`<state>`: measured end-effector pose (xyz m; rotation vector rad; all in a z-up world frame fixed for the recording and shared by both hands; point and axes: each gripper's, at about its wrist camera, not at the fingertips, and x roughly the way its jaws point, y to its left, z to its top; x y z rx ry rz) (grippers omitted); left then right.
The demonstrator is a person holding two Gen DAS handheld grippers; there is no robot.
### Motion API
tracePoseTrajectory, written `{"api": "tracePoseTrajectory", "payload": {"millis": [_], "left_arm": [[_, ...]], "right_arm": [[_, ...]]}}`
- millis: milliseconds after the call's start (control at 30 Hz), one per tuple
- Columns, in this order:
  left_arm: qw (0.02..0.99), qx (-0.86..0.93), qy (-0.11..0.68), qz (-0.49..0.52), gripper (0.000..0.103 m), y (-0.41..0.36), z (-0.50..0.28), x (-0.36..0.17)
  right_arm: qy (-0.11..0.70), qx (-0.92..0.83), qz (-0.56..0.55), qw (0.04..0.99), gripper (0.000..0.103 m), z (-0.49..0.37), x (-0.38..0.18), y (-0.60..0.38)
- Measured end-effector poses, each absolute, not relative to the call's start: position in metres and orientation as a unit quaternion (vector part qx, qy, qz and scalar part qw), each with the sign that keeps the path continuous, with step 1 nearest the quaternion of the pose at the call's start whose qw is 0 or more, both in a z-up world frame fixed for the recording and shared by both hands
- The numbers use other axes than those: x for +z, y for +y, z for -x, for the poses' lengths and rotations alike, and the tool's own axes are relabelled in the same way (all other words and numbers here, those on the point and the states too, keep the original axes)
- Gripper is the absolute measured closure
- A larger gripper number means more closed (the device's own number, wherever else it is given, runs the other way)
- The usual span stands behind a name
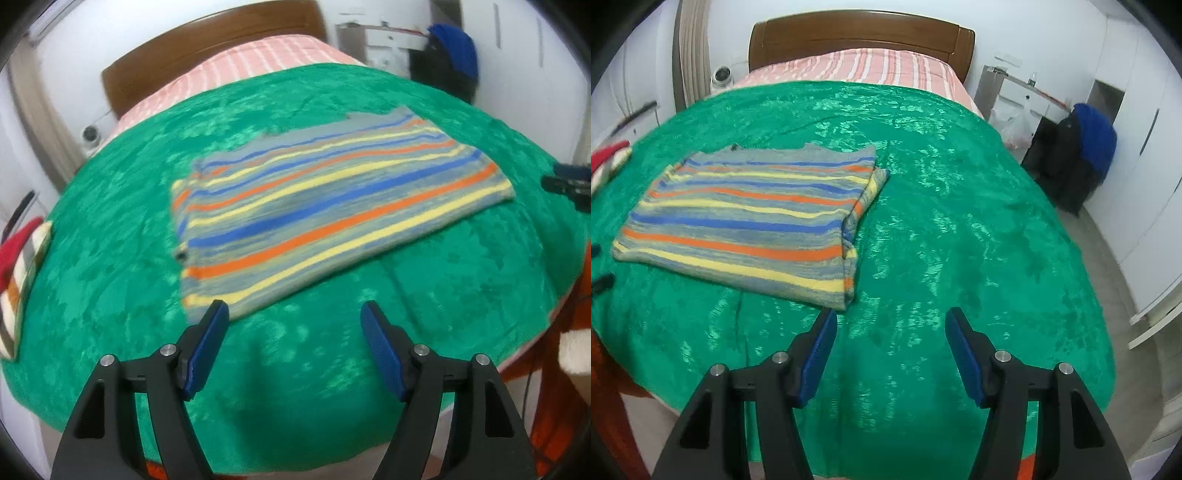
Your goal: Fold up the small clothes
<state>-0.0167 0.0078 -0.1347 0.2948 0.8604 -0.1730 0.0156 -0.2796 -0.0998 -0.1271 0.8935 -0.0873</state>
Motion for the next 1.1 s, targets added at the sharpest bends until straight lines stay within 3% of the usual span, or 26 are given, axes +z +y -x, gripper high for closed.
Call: {"api": "tracePoseTrajectory", "payload": {"millis": [300,400,533,800,833,900,933,967,1100], "left_arm": [[0.883,-0.178,0.395,-0.182,0.027,-0.086,-0.003,-0.134],[0.871,-0.211,0.388,-0.215,0.027,-0.124,-0.005,-0.144],[0.860,-0.242,0.379,-0.240,0.027,-0.161,-0.011,-0.155],[0.854,-0.273,0.364,-0.252,0.026,-0.222,-0.042,-0.177],[0.857,-0.272,0.362,-0.246,0.029,-0.225,-0.047,-0.177],[0.862,-0.273,0.360,-0.231,0.060,-0.230,-0.054,-0.177],[0.865,-0.262,0.360,-0.233,0.086,-0.233,-0.057,-0.177],[0.868,-0.251,0.360,-0.232,0.091,-0.233,-0.060,-0.177],[0.873,-0.273,0.371,-0.160,0.095,-0.208,-0.060,-0.164]], "right_arm": [[0.394,0.011,-0.015,0.919,0.042,-0.002,-0.093,-0.304],[0.378,0.019,-0.032,0.925,0.035,0.001,-0.087,-0.317],[0.372,0.025,-0.050,0.926,0.034,-0.002,-0.086,-0.339],[0.387,0.122,-0.136,0.904,0.034,-0.068,-0.088,-0.394],[0.398,0.139,-0.146,0.895,0.034,-0.082,-0.091,-0.397],[0.428,0.182,-0.174,0.868,0.034,-0.121,-0.103,-0.401],[0.444,0.200,-0.186,0.854,0.034,-0.142,-0.112,-0.400],[0.460,0.217,-0.198,0.838,0.034,-0.163,-0.121,-0.397],[0.506,0.231,-0.252,0.792,0.035,-0.238,-0.162,-0.376]]}}
